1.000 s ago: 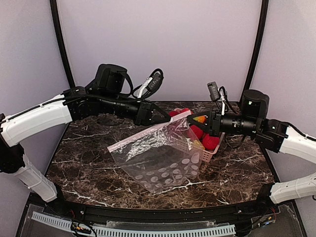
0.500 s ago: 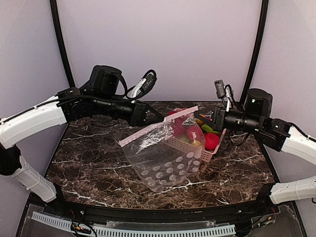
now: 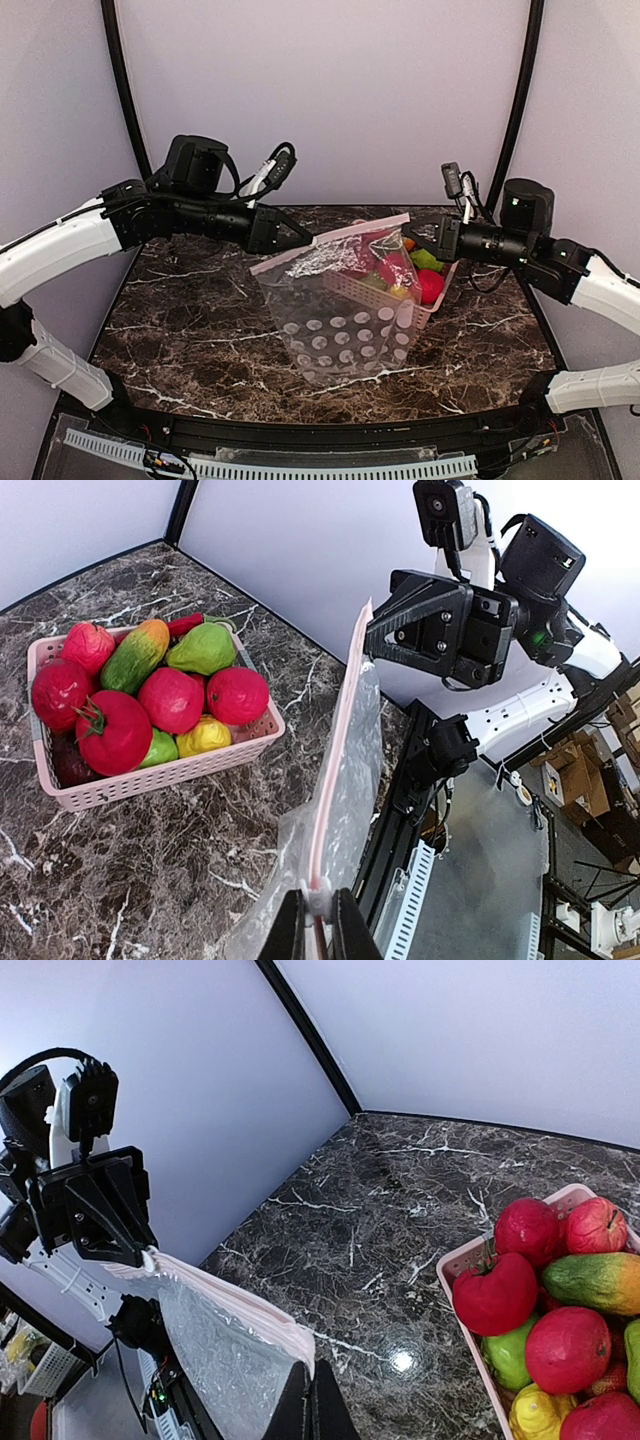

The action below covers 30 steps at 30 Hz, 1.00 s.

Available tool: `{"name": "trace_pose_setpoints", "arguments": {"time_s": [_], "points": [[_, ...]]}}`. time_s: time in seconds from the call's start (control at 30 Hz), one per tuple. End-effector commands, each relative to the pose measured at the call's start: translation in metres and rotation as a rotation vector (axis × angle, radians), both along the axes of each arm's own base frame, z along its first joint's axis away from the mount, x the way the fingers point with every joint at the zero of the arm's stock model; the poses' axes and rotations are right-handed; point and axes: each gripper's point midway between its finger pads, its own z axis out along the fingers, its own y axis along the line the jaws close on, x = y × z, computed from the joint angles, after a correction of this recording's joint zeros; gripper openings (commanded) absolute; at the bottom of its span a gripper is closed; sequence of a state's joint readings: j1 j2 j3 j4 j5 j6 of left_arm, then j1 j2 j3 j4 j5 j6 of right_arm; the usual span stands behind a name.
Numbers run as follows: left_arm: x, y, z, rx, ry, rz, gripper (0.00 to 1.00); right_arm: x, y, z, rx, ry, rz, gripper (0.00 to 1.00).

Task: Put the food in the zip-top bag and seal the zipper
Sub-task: Unzip the zipper of the food storage bag.

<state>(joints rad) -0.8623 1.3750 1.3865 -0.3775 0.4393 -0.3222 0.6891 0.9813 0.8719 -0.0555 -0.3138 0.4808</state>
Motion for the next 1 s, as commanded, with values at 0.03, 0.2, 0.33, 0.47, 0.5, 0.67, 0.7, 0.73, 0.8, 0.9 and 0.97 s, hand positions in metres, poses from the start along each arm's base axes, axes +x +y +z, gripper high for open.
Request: {"name": "trace_pose_setpoints", "arguments": {"time_s": [0.03,0.2,0.33,0.47,0.5,0.67,0.7,0.73,0.8,0.9,0.97], "points": [[-0.01,0.029,-0.007,0.066,0.035,0.02,0.01,0.019,-0.022,0.007,-0.002,-0.021,-0.118,0.0],[-0.013,0.038,-0.012,0.093,0.051,0.015,0.01,0.023,-0.025,0.01,-0.005,-0.029,-0.129,0.0],[-0.014,0.043,-0.015,0.109,0.06,0.014,0.01,0.027,-0.026,0.013,-0.026,-0.044,-0.138,0.0],[-0.013,0.049,-0.016,0.119,0.059,0.024,0.01,0.031,-0.03,0.019,-0.041,-0.061,-0.155,0.0],[-0.013,0.05,-0.015,0.118,0.057,0.025,0.01,0.032,-0.031,0.02,-0.043,-0.065,-0.159,0.0],[-0.012,0.056,-0.015,0.122,0.057,0.037,0.01,0.036,-0.035,0.024,-0.059,-0.077,-0.178,0.0],[-0.012,0.057,-0.014,0.121,0.056,0.038,0.01,0.035,-0.034,0.026,-0.061,-0.081,-0.174,0.0],[-0.012,0.057,-0.014,0.122,0.056,0.038,0.01,0.035,-0.034,0.027,-0.062,-0.084,-0.17,0.0],[-0.013,0.059,-0.013,0.124,0.053,0.04,0.01,0.035,-0.034,0.028,-0.065,-0.088,-0.168,0.0],[-0.012,0.064,-0.014,0.138,0.051,0.049,0.01,0.037,-0.037,0.027,-0.078,-0.091,-0.184,0.0],[-0.012,0.066,-0.014,0.139,0.051,0.05,0.01,0.037,-0.039,0.026,-0.088,-0.095,-0.195,0.0]]}}
